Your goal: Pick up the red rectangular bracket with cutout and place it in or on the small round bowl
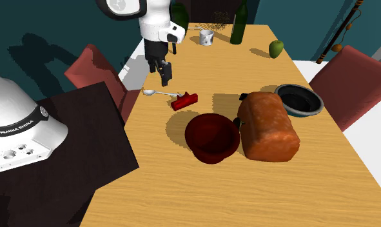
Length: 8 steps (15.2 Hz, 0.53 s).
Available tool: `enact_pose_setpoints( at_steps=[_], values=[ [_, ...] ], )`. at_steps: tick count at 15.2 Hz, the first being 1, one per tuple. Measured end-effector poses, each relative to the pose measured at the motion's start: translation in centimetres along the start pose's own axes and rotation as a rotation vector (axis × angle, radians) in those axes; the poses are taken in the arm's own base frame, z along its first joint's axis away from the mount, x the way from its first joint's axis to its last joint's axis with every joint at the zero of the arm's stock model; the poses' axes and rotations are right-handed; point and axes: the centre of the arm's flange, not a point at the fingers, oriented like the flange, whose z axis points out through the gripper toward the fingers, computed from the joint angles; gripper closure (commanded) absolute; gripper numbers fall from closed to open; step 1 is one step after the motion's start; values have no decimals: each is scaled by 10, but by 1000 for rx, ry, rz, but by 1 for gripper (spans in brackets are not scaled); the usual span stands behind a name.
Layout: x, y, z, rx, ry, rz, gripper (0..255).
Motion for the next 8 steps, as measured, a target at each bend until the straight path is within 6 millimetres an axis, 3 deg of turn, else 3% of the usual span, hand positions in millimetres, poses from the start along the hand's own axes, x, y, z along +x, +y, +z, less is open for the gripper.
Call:
enact_pose_setpoints(
  at_steps=[8],
  values=[
    [62,26,77,6,43,-22,0]
  ],
)
